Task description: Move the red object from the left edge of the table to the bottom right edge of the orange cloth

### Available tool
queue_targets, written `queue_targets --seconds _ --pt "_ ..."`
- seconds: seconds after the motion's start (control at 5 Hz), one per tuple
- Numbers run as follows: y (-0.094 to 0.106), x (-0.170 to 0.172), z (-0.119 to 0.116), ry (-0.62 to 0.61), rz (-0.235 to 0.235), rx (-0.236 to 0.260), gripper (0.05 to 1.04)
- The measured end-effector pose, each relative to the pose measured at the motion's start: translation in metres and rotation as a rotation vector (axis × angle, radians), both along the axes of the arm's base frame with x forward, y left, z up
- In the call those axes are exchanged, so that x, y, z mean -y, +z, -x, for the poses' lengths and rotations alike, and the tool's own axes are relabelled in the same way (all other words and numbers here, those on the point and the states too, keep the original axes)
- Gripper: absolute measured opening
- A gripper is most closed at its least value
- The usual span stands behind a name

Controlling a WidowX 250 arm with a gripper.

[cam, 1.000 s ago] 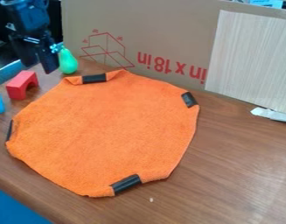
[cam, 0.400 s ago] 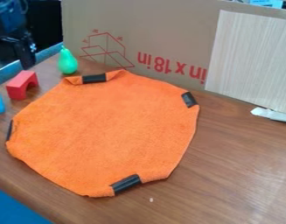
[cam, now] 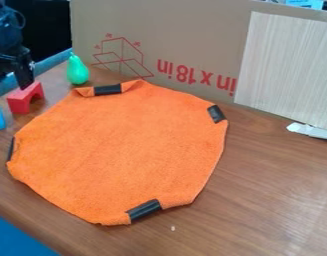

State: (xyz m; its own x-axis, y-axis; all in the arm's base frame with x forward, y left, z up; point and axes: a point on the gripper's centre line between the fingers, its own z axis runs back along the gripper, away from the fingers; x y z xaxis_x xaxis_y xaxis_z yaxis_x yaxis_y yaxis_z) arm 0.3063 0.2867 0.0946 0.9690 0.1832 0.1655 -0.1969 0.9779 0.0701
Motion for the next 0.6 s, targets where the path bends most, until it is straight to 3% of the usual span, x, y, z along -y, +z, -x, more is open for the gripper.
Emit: queue_targets --seconds 0.6 --pt "-0.0121 0.0025 -0.0072 -0.007 -0.009 0.060 1.001"
